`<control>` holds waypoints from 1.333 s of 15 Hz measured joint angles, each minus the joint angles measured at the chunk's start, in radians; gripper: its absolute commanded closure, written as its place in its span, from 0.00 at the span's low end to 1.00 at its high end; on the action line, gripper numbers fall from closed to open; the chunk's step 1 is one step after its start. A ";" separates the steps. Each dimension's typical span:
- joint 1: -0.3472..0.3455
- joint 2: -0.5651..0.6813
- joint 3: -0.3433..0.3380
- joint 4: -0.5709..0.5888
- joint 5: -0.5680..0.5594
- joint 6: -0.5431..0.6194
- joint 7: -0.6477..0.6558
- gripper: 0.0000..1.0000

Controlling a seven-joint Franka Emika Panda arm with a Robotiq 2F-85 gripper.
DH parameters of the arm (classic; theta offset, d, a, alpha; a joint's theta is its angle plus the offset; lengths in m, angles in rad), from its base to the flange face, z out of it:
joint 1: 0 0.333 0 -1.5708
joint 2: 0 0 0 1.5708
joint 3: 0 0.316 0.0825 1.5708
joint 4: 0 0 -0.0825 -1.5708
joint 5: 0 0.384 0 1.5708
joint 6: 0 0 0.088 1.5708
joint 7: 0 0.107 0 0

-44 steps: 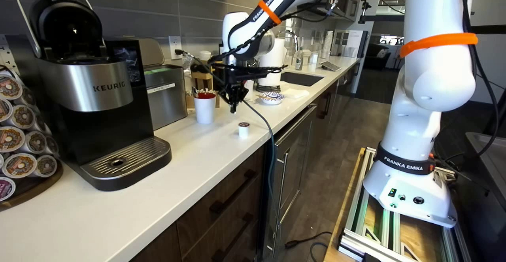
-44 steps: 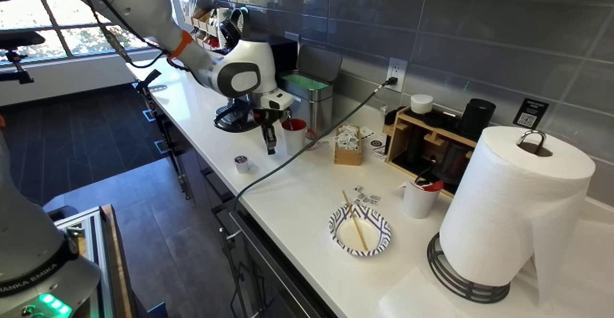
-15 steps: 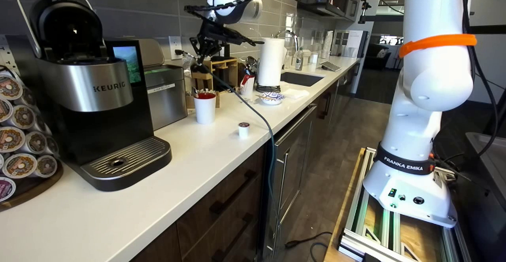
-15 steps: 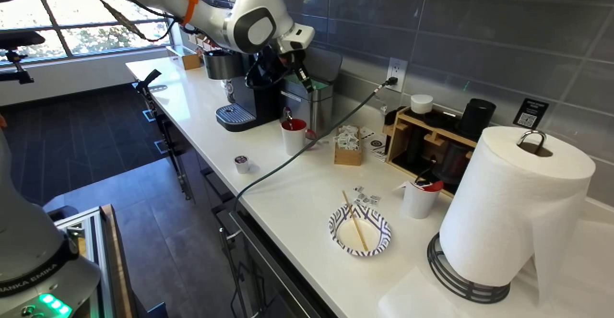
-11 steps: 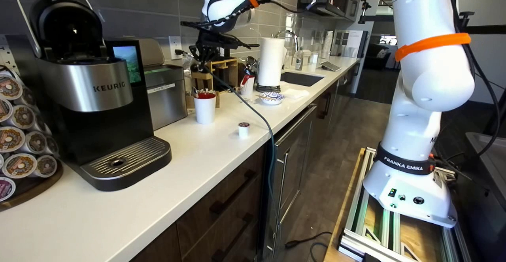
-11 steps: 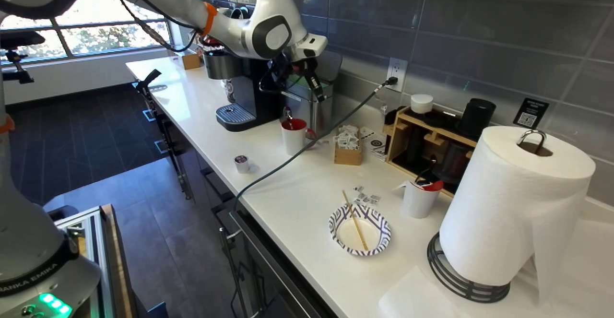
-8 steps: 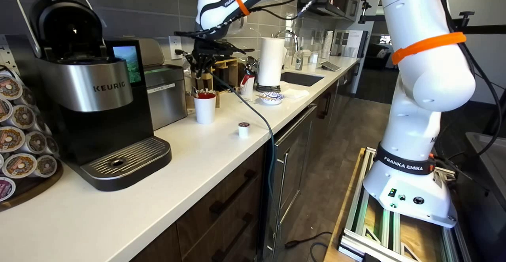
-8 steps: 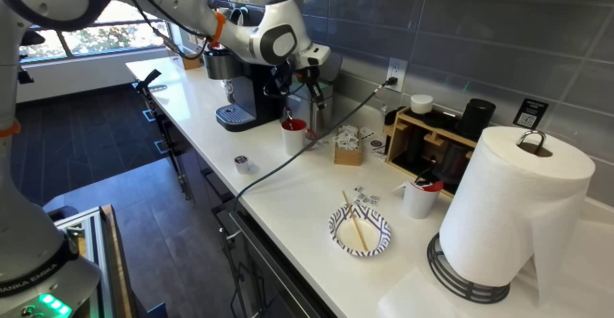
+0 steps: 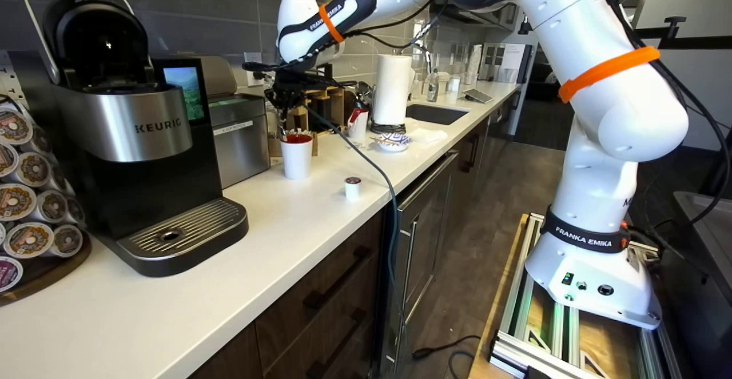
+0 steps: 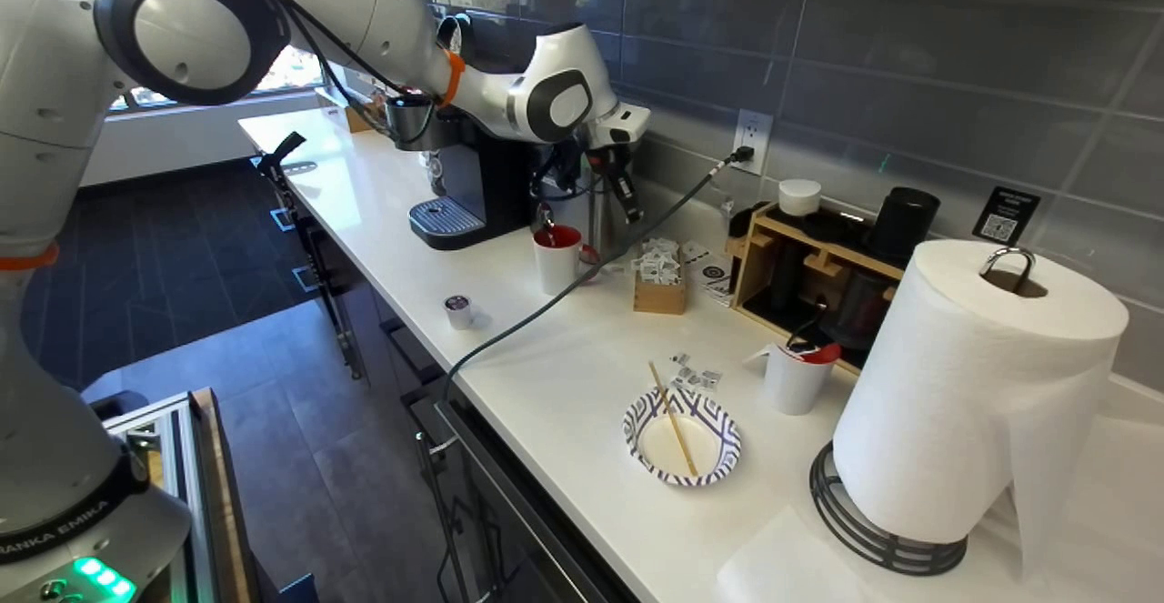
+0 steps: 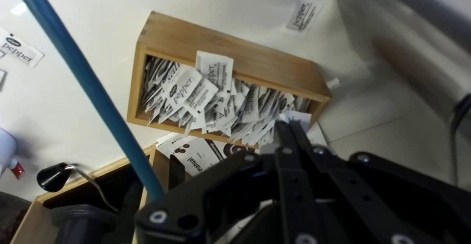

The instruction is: Put the white sachet from the counter in the wooden box.

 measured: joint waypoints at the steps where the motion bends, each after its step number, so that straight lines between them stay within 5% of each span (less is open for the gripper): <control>1: -0.002 0.015 -0.009 0.020 0.002 -0.015 0.001 0.98; 17: -0.019 0.125 -0.046 0.168 0.034 -0.176 -0.024 1.00; 18: -0.019 0.139 -0.048 0.191 0.034 -0.210 -0.024 0.73; 20: -0.020 0.163 -0.050 0.233 0.034 -0.273 -0.024 0.65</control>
